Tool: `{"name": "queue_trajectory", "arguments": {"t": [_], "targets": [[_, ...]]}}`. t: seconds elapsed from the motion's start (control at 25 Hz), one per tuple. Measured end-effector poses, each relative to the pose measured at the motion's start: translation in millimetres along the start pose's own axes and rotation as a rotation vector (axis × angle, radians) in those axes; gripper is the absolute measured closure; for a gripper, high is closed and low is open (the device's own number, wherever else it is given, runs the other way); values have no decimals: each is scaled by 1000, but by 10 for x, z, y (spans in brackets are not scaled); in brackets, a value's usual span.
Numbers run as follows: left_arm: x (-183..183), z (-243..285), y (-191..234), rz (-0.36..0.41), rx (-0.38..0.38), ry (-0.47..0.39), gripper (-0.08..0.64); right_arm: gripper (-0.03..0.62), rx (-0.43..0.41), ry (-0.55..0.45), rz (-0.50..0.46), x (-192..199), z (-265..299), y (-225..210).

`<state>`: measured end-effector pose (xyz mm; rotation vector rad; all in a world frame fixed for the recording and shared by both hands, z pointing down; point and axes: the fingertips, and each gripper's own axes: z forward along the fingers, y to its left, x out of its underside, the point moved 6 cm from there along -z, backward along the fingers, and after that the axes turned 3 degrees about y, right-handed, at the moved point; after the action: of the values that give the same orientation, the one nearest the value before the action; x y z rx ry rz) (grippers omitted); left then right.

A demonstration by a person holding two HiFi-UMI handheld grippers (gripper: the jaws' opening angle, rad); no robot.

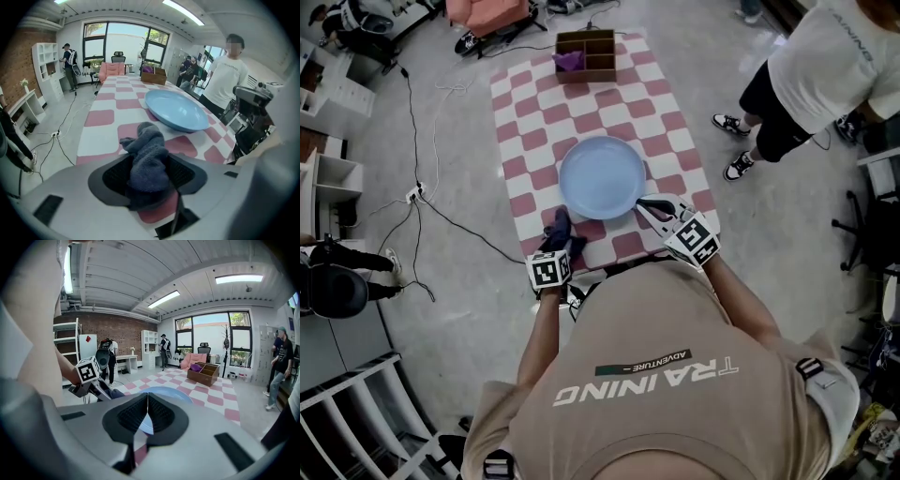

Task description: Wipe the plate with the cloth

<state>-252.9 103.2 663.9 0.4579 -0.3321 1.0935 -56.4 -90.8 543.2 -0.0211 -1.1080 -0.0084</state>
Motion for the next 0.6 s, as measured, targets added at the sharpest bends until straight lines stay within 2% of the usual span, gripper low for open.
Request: {"name": "queue_trajectory", "arguments": {"t": [0.44,0.6], "targets": [[-254,-609,-41,-103,24,-184,304,574,-13,-23,7,3,26,37],[-535,-869,-95,-66,14,-275,304,574,-10,-35,-3,-32,25,-4]]}}
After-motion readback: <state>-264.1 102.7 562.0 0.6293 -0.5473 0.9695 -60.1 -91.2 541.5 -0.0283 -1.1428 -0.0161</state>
